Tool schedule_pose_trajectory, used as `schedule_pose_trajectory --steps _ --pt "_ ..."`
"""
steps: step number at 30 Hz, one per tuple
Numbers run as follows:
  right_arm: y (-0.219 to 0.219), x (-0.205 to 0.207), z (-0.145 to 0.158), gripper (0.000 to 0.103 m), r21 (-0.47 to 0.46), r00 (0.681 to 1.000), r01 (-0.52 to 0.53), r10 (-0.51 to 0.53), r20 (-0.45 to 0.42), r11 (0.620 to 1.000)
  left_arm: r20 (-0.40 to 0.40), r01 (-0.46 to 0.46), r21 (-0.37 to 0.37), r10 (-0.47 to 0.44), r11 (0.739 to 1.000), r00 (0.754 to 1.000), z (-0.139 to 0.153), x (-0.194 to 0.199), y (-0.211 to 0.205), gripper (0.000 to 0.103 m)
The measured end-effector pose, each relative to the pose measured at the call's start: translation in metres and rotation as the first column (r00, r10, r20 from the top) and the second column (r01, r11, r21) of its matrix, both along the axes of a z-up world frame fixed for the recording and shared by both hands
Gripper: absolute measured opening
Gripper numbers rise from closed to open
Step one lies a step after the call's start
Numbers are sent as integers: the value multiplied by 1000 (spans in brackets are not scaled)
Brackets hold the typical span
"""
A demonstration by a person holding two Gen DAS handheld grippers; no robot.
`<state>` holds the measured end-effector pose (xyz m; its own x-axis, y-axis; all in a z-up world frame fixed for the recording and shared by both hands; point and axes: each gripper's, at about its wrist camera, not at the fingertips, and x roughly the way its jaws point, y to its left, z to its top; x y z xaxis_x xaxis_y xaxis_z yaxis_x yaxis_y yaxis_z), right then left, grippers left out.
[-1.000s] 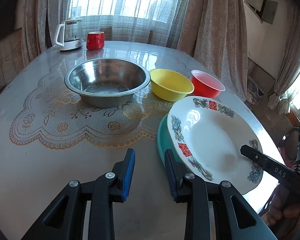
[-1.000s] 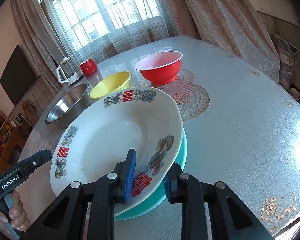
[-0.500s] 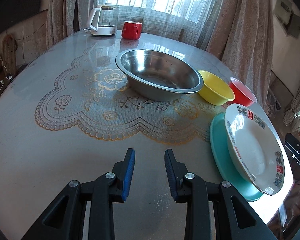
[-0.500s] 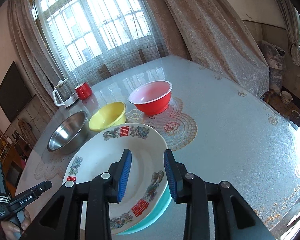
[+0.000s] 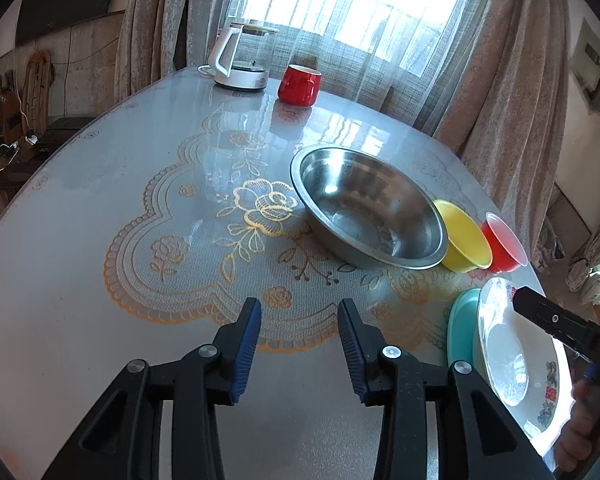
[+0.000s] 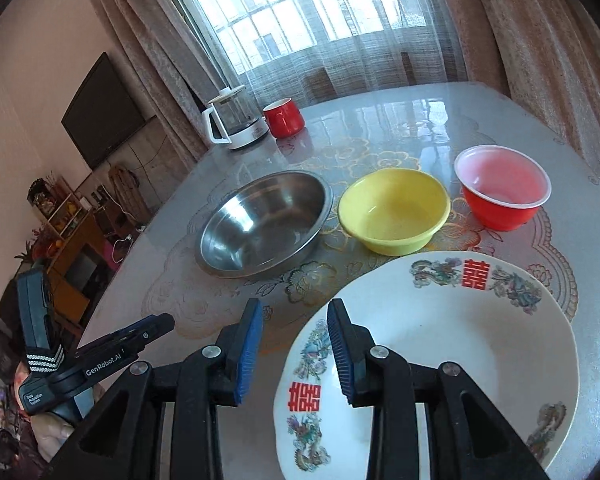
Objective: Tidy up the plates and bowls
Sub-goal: 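Move the right gripper to the rim of the steel bowl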
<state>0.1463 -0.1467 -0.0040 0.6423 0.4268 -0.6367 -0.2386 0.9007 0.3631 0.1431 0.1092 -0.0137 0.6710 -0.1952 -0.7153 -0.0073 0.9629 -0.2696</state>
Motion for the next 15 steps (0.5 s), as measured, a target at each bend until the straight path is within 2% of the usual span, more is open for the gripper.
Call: schedule_pose_trajectory --steps 5,10,15 --pt "16 29 -10 35 40 998 -11 13 -65 999 24 -27 18 27 999 999 8 23 9 46" --pt "18 50 -15 53 83 994 -4 13 -106 997 21 -17 -15 17 1000 1000 10 45 11 46" --pt "15 67 -19 55 118 986 31 -11 -165 993 -10 -10 -54 9 999 1000 9 70 11 44"
